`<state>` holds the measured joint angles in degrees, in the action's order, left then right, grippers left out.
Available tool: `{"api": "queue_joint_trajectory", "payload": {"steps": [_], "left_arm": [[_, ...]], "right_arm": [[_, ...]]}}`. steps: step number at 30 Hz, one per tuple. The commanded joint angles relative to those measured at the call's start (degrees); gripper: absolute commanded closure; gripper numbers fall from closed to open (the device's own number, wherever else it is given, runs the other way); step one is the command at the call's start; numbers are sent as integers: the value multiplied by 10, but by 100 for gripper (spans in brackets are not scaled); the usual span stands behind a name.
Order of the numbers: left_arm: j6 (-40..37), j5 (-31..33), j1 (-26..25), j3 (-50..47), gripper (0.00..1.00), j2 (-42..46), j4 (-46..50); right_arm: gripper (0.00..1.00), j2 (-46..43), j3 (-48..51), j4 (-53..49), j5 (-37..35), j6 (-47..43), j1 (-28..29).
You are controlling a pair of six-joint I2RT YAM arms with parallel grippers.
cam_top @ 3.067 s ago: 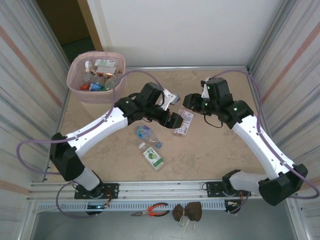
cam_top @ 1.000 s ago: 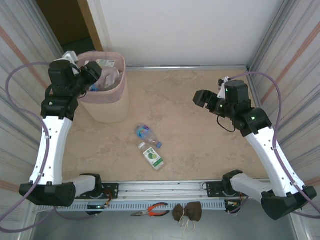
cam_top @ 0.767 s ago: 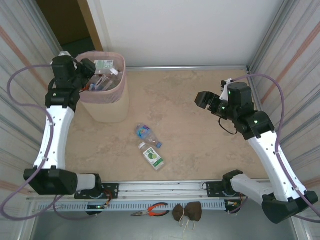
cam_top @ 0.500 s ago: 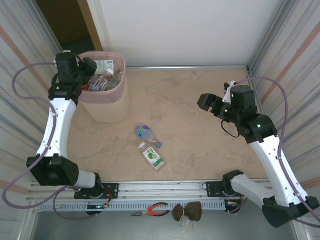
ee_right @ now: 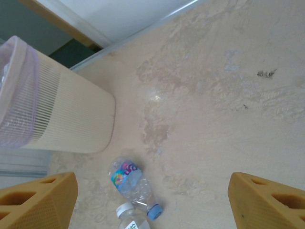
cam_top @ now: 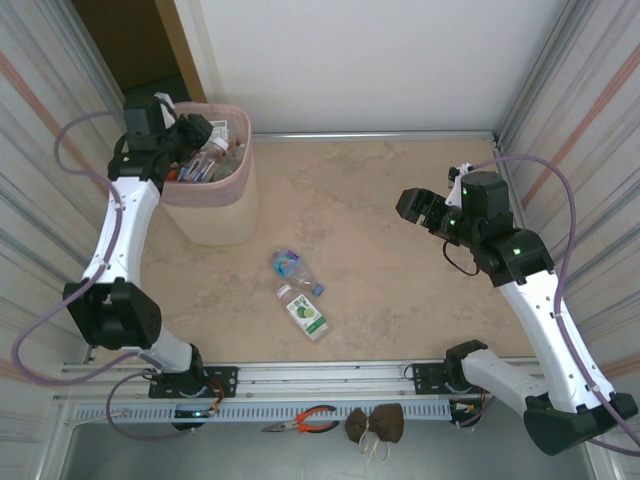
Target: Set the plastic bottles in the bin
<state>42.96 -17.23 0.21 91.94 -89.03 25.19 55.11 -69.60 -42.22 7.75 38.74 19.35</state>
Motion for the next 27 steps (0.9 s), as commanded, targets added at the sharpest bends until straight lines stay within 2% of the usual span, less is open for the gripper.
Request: {"api": "queue_joint_trajectory", "payload": {"steps": [1, 14, 18, 22, 27], "left_arm": [[-23, -45, -10, 2, 74, -9, 30], [-44, -27, -10, -100, 74, 27, 55], [-58, 6, -9, -119, 73, 51, 68], [-65, -5, 7, -120, 72, 63, 74], [-87, -17, 15, -94, 69, 89, 78]], "right_arm": [[19, -7, 10, -1, 3, -7, -6], [19, -5, 12, 0, 11, -5, -6], [19, -3, 12, 3, 16, -4, -6], [19, 1, 9, 8, 29, -5, -6], [21, 26, 5, 19, 79, -16, -1]]}}
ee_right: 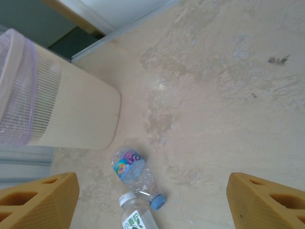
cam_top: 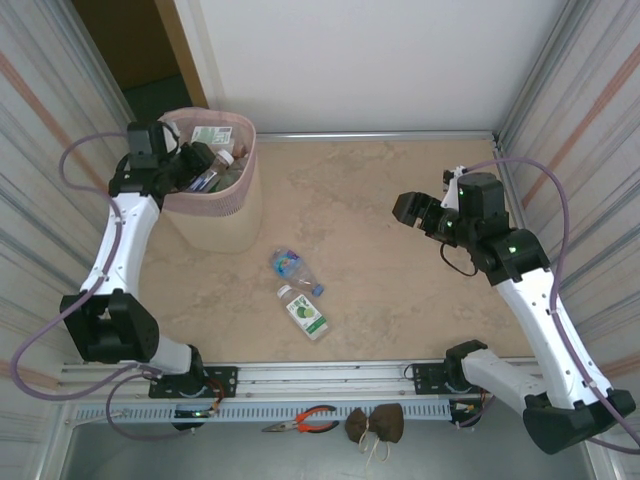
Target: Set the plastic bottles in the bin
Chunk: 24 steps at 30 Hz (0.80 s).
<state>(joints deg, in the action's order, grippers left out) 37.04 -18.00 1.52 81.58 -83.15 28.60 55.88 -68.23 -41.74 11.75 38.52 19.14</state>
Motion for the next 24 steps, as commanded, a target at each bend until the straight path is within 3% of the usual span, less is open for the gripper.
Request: {"api": "queue_joint_trajectory", "payload": {"steps": [1, 11, 24], "left_arm": [[-32, -13, 2, 14, 68, 35, 44], [-58, -46, 2, 20, 65, 96, 47], [-62, -54, 4, -47, 58, 189, 57]], "right_arm": [[21, 25, -9, 16, 43, -16, 5], [23, 108, -43, -7, -10, -59, 116], [26, 271, -97, -41, -61, -98, 246]]}}
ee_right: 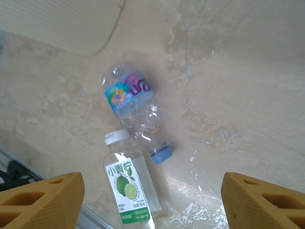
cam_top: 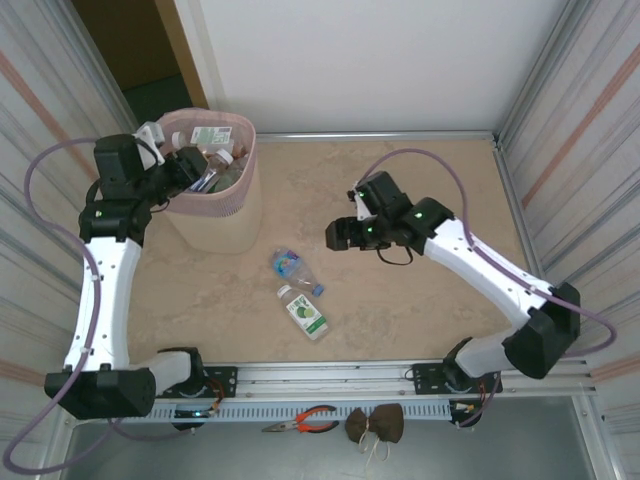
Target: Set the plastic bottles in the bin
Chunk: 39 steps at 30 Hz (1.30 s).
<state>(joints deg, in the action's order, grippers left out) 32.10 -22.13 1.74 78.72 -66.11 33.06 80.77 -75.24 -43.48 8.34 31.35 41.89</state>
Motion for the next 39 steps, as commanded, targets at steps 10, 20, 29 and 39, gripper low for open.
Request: {"api": "queue_joint_trajectory", "payload": {"steps": [10, 20, 29, 39], "left_arm": [[20, -47, 3, -99, 50, 81, -1], [8, -9, 4, -122, 47, 123, 33], [-6, 28, 6, -120, 45, 153, 54], [-4, 37, 7, -115, 45, 161, 59]], "right_arm": [[30, 157, -106, -78, -78, -70, 101], [33, 277, -200, -113, -90, -60, 184], [39, 371, -283, -150, -107, -46, 218], [44, 436, -311, -143, -102, -48, 220]]}}
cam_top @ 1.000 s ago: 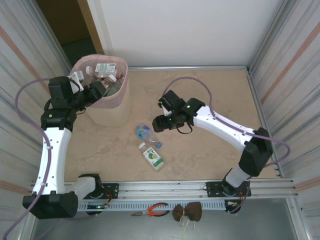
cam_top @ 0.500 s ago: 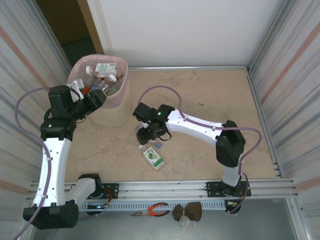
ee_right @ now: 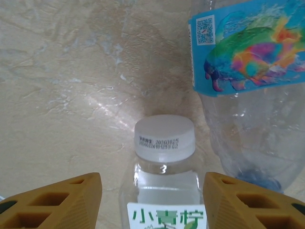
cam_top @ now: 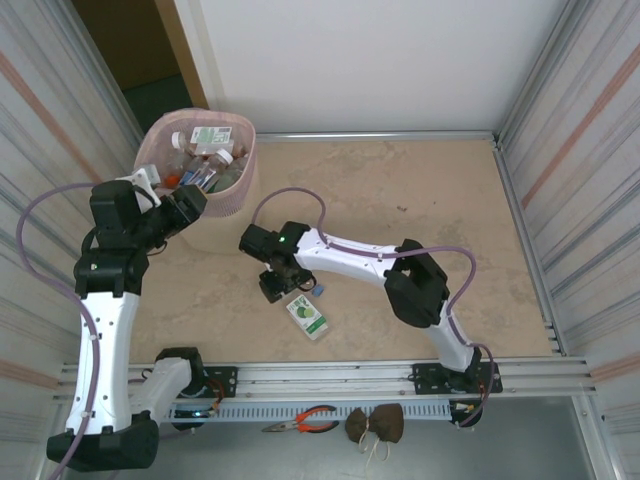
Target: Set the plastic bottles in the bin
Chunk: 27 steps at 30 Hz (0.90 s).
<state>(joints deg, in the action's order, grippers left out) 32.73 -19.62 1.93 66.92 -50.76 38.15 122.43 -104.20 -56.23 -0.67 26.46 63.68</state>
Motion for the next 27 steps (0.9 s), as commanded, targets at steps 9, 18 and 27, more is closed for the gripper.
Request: {"api": "queue_joint_trajectory", "payload": {"steps": [9, 18, 27], "left_arm": [[-9, 11, 5, 10, 44, 7, 10], [-4, 6, 5, 8, 44, 11, 16], [-1, -3, 5, 7, 45, 12, 11]], "right_arm": [[45, 75, -61, -12, -9, -8, 3], [50, 106, -65, -13, -23, -15, 4], [62, 84, -61, -13, -22, -17, 6]]}}
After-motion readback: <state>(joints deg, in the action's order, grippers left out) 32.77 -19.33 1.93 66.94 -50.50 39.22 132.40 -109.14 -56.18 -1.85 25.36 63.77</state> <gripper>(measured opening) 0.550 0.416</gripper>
